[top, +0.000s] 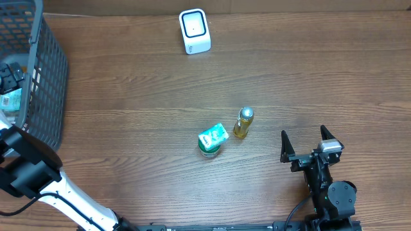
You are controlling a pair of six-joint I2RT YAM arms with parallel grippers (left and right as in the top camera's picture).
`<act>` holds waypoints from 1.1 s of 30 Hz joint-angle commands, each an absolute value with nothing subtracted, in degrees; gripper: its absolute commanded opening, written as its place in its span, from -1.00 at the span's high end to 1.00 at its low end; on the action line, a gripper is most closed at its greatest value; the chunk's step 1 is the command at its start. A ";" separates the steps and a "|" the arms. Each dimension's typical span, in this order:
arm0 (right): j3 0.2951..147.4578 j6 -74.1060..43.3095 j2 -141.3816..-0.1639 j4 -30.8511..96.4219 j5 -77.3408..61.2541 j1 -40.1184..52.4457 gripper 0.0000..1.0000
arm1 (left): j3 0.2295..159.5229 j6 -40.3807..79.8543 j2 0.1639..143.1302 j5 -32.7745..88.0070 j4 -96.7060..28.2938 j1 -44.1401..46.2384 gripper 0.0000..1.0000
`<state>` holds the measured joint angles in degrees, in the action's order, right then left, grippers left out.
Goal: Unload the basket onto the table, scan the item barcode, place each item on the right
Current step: 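Reach into the basket and grasp the pale green wipes pack, left gripper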
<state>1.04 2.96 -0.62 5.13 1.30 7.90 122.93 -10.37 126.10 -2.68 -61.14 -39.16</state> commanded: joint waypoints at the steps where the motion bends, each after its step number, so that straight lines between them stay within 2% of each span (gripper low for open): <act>1: 0.45 3.07 -0.16 4.80 1.19 7.75 -1.00 | 122.83 -15.62 127.42 -6.11 -59.51 -39.90 -0.99; 17: 0.45 3.07 -0.16 4.80 1.19 7.75 -1.00 | 122.83 -26.83 137.75 -6.20 -54.48 -40.84 -0.99; 33: 0.45 3.07 -0.16 4.78 1.19 7.75 -1.00 | 122.87 -24.93 141.62 -5.08 -53.60 -40.97 -0.99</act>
<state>1.02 2.98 -0.62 5.13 1.32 7.90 122.93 -25.67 138.69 -6.28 -53.01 -40.38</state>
